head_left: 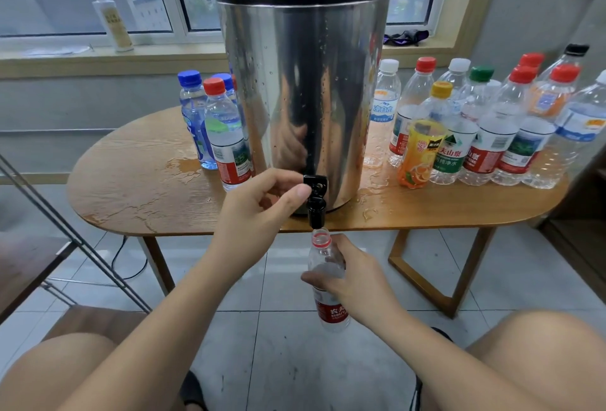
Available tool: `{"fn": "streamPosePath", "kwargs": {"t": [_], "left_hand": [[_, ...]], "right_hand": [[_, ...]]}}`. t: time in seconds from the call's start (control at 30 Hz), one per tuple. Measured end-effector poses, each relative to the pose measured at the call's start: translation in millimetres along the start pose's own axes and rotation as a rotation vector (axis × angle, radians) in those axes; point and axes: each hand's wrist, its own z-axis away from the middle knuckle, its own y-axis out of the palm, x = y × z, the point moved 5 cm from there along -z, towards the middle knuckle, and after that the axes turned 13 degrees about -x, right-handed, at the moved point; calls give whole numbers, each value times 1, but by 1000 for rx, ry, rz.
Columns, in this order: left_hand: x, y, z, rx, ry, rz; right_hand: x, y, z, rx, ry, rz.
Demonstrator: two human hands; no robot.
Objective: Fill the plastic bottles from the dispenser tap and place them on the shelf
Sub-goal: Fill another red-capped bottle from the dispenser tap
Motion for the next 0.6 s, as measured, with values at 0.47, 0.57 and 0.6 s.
{"fn": "streamPosePath", "kwargs": {"t": [0.47,0.57,0.6], "left_hand": [[-11,17,-25,-53,-17,-60],[-5,19,-28,-87,-68,-61],[-4,20,-28,-92,-86,-47]], "right_hand": [[2,1,-3,-7,-16,-5],[3,2,-4,2,-4,26],[3,3,-4,8,1,39]]}}
